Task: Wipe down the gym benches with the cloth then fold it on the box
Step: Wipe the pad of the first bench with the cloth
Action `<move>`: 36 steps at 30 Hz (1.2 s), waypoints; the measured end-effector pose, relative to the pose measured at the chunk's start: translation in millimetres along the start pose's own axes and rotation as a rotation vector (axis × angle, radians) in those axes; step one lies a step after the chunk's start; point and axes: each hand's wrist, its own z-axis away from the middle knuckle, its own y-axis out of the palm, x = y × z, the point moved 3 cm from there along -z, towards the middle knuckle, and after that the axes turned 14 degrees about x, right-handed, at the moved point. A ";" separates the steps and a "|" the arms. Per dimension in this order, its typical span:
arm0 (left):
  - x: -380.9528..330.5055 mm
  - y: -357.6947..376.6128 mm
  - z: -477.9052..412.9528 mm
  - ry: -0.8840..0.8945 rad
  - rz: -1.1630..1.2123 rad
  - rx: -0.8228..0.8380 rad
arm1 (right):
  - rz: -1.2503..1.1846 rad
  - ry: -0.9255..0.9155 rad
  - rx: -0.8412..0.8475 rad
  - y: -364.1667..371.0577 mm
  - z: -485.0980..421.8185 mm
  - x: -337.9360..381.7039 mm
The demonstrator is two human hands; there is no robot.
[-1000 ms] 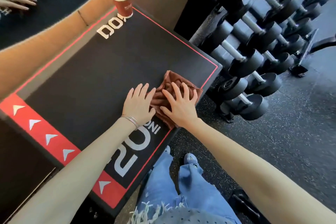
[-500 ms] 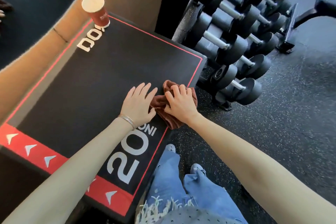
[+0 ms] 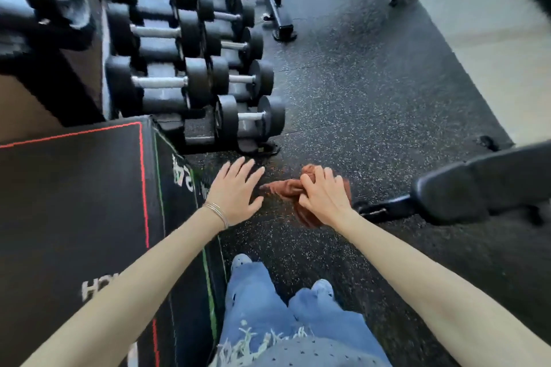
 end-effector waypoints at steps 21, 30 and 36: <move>-384.5 -10.9 -160.9 0.380 -0.321 0.125 | -0.218 0.545 0.128 151.0 216.6 -349.5; -424.7 -17.5 -261.6 0.386 -0.294 0.157 | -0.244 0.469 0.157 159.9 141.5 -427.6; -441.8 3.3 -337.9 0.352 -0.233 0.239 | -0.292 0.416 0.260 192.0 81.1 -475.2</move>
